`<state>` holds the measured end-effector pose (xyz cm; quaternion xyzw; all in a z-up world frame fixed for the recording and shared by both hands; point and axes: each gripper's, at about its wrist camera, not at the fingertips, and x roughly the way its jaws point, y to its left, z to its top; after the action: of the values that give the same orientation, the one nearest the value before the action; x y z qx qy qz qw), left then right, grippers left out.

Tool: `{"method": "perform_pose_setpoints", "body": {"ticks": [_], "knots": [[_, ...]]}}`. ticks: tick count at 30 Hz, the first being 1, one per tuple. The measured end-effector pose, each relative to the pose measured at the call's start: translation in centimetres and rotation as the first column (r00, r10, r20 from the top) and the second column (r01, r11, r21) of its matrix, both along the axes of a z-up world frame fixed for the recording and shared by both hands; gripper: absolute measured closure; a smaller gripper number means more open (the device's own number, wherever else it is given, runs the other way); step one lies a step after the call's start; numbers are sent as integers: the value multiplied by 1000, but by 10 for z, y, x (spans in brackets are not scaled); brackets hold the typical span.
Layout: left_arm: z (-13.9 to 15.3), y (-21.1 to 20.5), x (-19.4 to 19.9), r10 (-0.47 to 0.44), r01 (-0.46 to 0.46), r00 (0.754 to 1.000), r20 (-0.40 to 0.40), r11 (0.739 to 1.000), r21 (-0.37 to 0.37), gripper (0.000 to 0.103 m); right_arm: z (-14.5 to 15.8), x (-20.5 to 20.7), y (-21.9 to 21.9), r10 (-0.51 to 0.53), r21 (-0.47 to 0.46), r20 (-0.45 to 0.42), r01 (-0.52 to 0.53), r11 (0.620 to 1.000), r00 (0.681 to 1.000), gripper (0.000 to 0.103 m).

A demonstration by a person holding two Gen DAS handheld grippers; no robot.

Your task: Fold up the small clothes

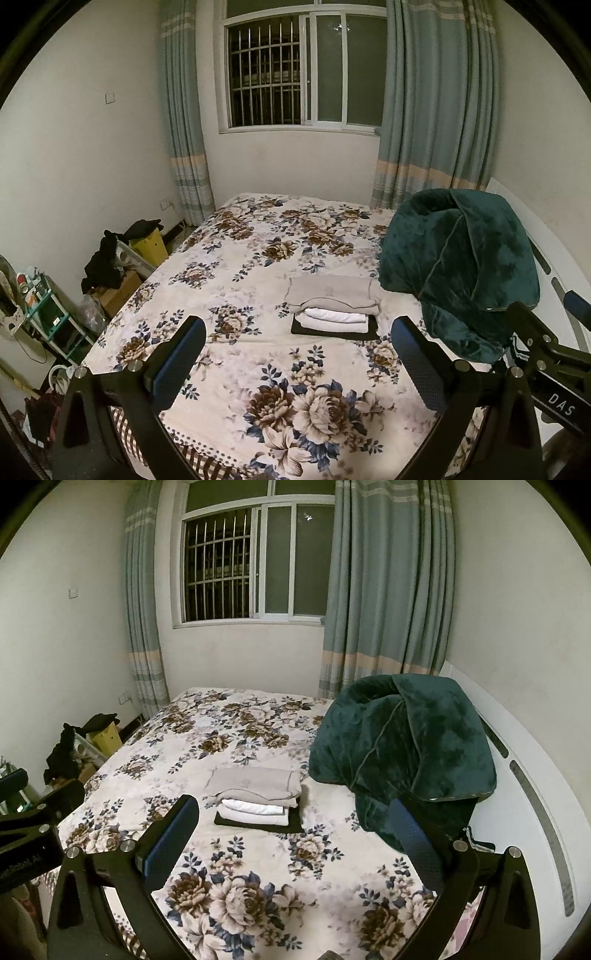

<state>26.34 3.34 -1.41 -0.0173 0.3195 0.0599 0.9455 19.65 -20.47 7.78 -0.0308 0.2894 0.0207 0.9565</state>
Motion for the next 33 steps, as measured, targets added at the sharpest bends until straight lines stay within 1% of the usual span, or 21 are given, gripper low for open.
{"method": "perform_pose_setpoints", "body": {"ticks": [23, 33], "knots": [[10, 3, -2, 22, -22, 1000, 20, 1000, -9, 0, 1, -3, 13, 15, 6, 37, -16, 1000, 999, 0], [11, 1, -4, 25, -25, 999, 23, 1000, 4, 0, 1, -5, 12, 14, 13, 37, -14, 1000, 999, 0]]}}
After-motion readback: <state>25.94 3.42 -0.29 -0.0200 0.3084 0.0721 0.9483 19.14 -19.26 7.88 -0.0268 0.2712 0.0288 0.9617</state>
